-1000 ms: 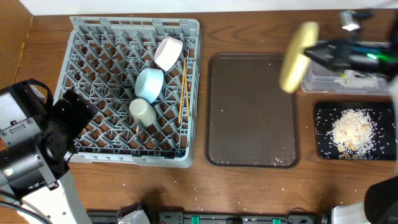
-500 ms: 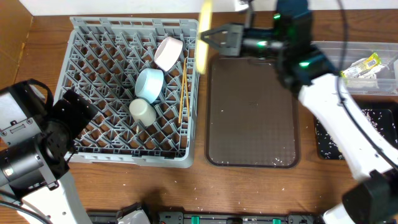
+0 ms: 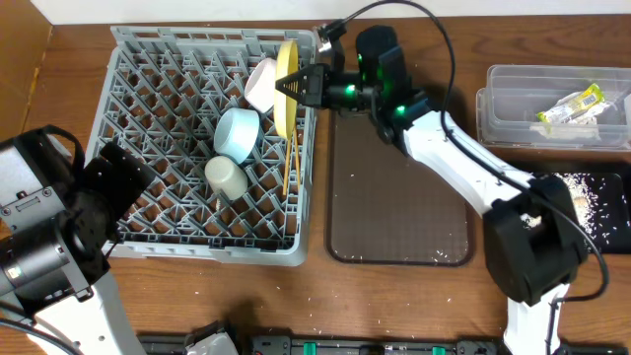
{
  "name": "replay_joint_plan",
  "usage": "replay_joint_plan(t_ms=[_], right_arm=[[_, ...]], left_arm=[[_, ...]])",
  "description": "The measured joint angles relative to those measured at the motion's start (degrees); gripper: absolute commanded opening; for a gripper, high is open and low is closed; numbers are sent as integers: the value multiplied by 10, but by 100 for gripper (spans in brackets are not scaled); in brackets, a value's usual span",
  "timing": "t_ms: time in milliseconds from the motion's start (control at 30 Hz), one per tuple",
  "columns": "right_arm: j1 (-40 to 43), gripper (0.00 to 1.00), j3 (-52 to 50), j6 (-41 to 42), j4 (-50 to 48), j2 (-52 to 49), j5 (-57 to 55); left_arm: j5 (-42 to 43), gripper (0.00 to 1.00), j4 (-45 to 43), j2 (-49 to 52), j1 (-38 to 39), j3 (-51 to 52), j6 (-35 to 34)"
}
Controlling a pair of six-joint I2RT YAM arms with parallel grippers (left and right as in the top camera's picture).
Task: Sort waste into correct bins and load items into the dishwasher
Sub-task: 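Carry the yellow plate left and set it upright in the dish rack, then release the plate and withdraw the right gripper to the right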
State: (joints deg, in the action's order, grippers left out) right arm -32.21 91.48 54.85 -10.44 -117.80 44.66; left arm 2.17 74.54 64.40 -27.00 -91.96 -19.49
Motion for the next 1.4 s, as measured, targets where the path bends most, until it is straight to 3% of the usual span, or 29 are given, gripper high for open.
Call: replay_joint_plan(t_ms=[133,167,333,400,433,767,1000,1233,1400], right_arm=[[0,64,0,5,3,-7,-7],[0,71,0,8,2,-7,-7],[2,77,3,8,15,-5,-2],[8,88,3,6,49,4,2],[15,99,4,-3,75,16,3],[132,99,8,-139,387,209,-28],[277,99,15,-244,649,352,-156],[416,99,16,-310,799,437,-330],[433,99,16,-327,846,447,-359]], left_arm=[[0,99,0,0,0,0,0],[0,99,0,0,0,0,0],[0,99,0,0,0,0,0],[0,99,0,0,0,0,0],[0,98,0,0,0,0,0],[0,98,0,0,0,0,0],[0,99,0,0,0,0,0],[0,99,0,0,0,0,0],[0,99,0,0,0,0,0]])
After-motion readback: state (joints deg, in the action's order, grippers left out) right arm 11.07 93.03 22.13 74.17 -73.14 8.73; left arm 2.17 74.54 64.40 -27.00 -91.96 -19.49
